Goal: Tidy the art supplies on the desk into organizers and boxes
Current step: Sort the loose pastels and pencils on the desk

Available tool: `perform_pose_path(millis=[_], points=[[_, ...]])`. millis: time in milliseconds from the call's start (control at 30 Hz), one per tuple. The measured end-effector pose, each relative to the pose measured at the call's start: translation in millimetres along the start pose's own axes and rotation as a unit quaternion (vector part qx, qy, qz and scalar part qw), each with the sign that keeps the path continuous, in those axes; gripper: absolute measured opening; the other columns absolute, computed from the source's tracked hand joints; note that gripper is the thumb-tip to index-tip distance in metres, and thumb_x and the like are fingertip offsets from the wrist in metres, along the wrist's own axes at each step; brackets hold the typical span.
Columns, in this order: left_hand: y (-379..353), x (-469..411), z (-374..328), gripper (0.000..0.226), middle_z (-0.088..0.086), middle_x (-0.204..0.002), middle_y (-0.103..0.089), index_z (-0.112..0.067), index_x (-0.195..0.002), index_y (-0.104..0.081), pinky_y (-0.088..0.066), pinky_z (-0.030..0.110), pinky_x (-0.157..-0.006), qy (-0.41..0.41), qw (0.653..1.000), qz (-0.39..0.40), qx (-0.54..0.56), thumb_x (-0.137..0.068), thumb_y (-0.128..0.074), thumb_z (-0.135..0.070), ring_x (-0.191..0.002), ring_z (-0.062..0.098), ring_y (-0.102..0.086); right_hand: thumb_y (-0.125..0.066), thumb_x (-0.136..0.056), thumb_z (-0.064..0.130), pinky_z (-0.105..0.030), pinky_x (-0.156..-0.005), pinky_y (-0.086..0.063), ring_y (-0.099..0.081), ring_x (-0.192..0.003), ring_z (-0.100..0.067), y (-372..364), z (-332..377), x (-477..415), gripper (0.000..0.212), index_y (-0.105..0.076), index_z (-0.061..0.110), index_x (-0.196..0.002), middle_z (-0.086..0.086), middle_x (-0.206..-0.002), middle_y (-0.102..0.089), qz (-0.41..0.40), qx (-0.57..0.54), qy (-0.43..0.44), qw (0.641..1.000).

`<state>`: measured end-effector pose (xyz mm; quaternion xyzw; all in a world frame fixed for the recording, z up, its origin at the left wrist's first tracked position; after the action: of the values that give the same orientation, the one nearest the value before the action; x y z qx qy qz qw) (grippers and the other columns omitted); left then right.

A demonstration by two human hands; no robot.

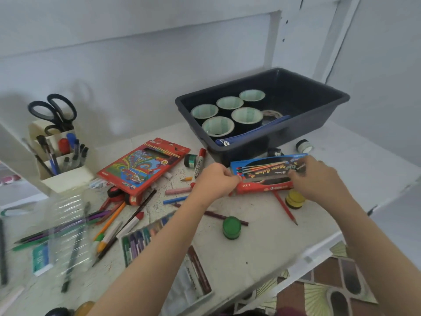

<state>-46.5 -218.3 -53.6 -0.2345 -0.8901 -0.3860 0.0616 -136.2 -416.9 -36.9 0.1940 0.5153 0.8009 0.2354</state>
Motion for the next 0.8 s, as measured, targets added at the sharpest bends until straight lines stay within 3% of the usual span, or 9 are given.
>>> perform_pose_path(millis=[167,300,433,567,800], points=[[10.1,4.3,-8.3,0.026,-0.005,-0.050,-0.056,-0.017,-0.064,-0.059,-0.039,0.019,-0.047,-0.007,0.997,-0.029,0.069,-0.088,-0.061,-0.028,-0.045,0.004,-0.052,-0.046,-0.094,0.027,-0.032,-0.071,-0.039,-0.053,-0.100,-0.033,0.1,-8.0,-0.9,0.033,-0.047,0.014,-0.124,-0.015,-0.113,-0.061,-0.024,-0.050,0.008,0.998],[35.8,17.0,3.5,0.022,-0.005,-0.044,-0.055,-0.012,-0.073,-0.064,-0.036,0.015,-0.041,0.012,0.993,-0.029,0.110,-0.090,-0.058,-0.024,-0.036,0.001,-0.046,-0.042,-0.095,0.021,-0.027,-0.059,-0.035,-0.049,-0.083,-0.021,10.5,-12.6,-3.5,0.028,-0.052,0.018,-0.121,-0.011,-0.104,-0.061,-0.043,-0.102,0.030,0.993],[61.6,30.9,32.4,0.020,-0.002,-0.049,-0.057,-0.011,-0.078,-0.065,-0.037,0.014,-0.040,0.038,0.990,-0.063,0.121,-0.091,-0.058,-0.023,-0.036,0.000,-0.045,-0.042,-0.094,0.013,-0.025,-0.078,-0.034,-0.050,-0.089,-0.020,27.0,-23.8,-20.8,0.028,-0.063,0.019,-0.111,-0.008,-0.112,-0.062,-0.080,-0.091,0.036,0.992],[73.2,38.8,57.2,0.017,0.003,-0.059,-0.057,-0.013,-0.082,-0.065,-0.039,0.022,-0.050,0.072,0.986,-0.088,0.125,-0.091,-0.058,-0.026,-0.049,0.009,-0.046,-0.045,-0.094,0.009,-0.023,-0.080,-0.034,-0.051,-0.092,-0.021,25.3,-23.1,-34.9,0.028,-0.068,0.018,-0.107,-0.009,-0.114,-0.062,-0.076,-0.046,0.047,0.995],[90.4,45.8,83.7,0.015,0.003,-0.071,-0.060,-0.014,-0.078,-0.064,-0.038,0.025,-0.054,0.094,0.975,-0.174,0.101,-0.089,-0.062,-0.024,-0.059,0.014,-0.049,-0.047,-0.091,0.006,-0.031,-0.089,-0.043,-0.053,-0.110,-0.029,5.0,-6.1,-53.4,0.034,-0.067,0.019,-0.115,-0.012,-0.126,-0.058,-0.025,0.040,0.076,0.996]])
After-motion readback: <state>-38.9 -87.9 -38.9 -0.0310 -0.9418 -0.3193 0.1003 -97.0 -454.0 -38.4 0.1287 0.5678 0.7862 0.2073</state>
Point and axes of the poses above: each hand's wrist, its own x-axis away from the middle knuckle, its own y-axis out of the back of the hand, z = x × y, the point moved 7 cm from there along -x, towards the middle knuckle
